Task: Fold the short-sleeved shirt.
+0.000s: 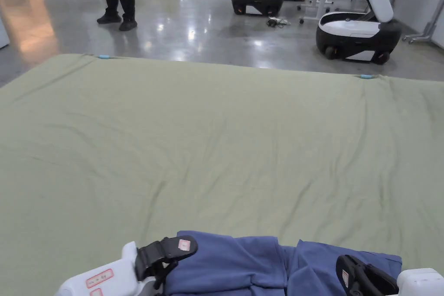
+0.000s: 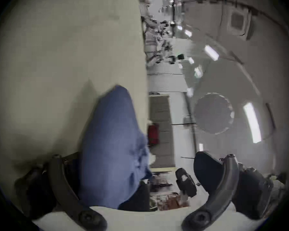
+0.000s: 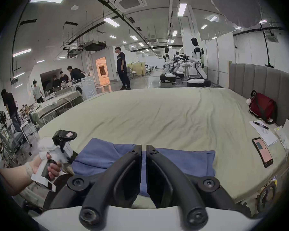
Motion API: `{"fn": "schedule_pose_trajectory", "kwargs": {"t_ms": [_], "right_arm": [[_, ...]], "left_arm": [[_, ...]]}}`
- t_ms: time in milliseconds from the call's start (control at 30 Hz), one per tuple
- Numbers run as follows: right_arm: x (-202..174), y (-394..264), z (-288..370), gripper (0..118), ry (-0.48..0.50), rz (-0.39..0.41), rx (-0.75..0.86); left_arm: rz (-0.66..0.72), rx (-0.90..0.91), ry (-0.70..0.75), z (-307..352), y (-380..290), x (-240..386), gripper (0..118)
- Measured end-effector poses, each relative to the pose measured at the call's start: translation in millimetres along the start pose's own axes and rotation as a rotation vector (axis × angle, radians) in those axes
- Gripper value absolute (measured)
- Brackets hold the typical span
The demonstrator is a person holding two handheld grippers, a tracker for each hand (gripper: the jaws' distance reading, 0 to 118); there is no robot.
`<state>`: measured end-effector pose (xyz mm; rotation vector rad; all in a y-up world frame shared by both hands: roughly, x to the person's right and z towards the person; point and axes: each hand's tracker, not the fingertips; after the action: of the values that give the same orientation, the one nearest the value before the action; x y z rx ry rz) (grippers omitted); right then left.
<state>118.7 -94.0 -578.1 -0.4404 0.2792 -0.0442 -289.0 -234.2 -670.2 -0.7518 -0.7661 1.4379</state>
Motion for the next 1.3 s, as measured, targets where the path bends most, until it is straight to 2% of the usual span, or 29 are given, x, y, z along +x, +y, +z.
{"fn": "schedule_pose_trajectory", "kwargs": {"t_ms": [67, 100, 133, 167, 200, 267, 333, 367, 500, 533, 600, 700, 867, 933, 1000, 1100, 1133, 1167, 1200, 1267, 1300], "right_arm": [[-2, 2, 1, 10, -0.01, 0.009, -0.001], [-2, 3, 1, 10, -0.016, 0.011, -0.001], [-2, 4, 2, 10, -0.02, 0.013, -0.002], [-2, 5, 2, 10, -0.024, 0.014, -0.003], [-1, 4, 3, 10, -0.028, 0.014, -0.002], [1, 5, 3, 10, -0.033, 0.011, 0.0], [3, 5, 4, 10, -0.037, 0.007, 0.001], [4, 5, 4, 10, -0.038, 0.005, 0.002], [8, 2, 2, 10, -0.025, -0.005, 0.002], [9, 0, 2, 10, -0.021, -0.005, 0.003], [11, -2, 0, 10, -0.008, -0.013, 0.003], [16, -4, -4, 10, 0.011, -0.029, -0.001], [30, -3, 7, 10, 0.014, -0.045, 0.019], [38, -5, 14, 10, -0.005, -0.046, 0.028], [45, -10, 20, 11, -0.032, -0.027, 0.037], [55, -17, 27, 11, -0.059, -0.014, 0.044], [59, -20, 29, 11, -0.061, -0.019, 0.044], [62, -20, 31, 11, -0.062, -0.024, 0.045], [65, -21, 33, 11, -0.061, -0.029, 0.048], [69, -20, 35, 11, -0.053, -0.03, 0.052], [70, -20, 34, 11, -0.049, -0.026, 0.051]], "left_arm": [[-0.067, -0.019, 0.138, -24, -3, 10, 115], [-0.091, -0.017, 0.175, -30, -4, 13, 103], [-0.103, 0.007, 0.258, -44, -21, 43, 73], [-0.093, 0.049, 0.384, -49, -21, 43, 22], [-0.087, 0.078, 0.496, -51, -21, 39, 9], [0.023, 0.084, 0.26, -30, -3, 15, 8], [0.01, 0.156, 0.307, -17, -5, 31, 8], [-0.065, 0.191, 0.363, -8, -3, 41, 8], [-0.2, 0.354, 0.558, 26, -11, 94, 8], [-0.259, 0.385, 0.63, 45, 23, 66, 8], [-0.382, 0.416, 0.749, 36, 13, 86, 8], [-0.554, 0.352, 0.78, -7, -19, 115, 8], [-0.907, 0.2, 0.973, -137, -93, 132, 8], [-1.029, 0.03, 1.045, -188, -113, 111, 8], [-1.099, -0.056, 1.058, -225, -130, 84, 9], [-1.202, -0.159, 1.224, -266, -153, 35, 9], [-1.232, -0.156, 1.257, -269, -155, 25, 14], [-1.235, -0.131, 1.235, -266, -153, 25, 25], [-1.183, -0.098, 1.164, -261, -156, 35, 48], [-1.004, -0.152, 0.991, -248, -142, 56, 97], [-0.954, -0.159, 0.94, -243, -138, 64, 111]]}}
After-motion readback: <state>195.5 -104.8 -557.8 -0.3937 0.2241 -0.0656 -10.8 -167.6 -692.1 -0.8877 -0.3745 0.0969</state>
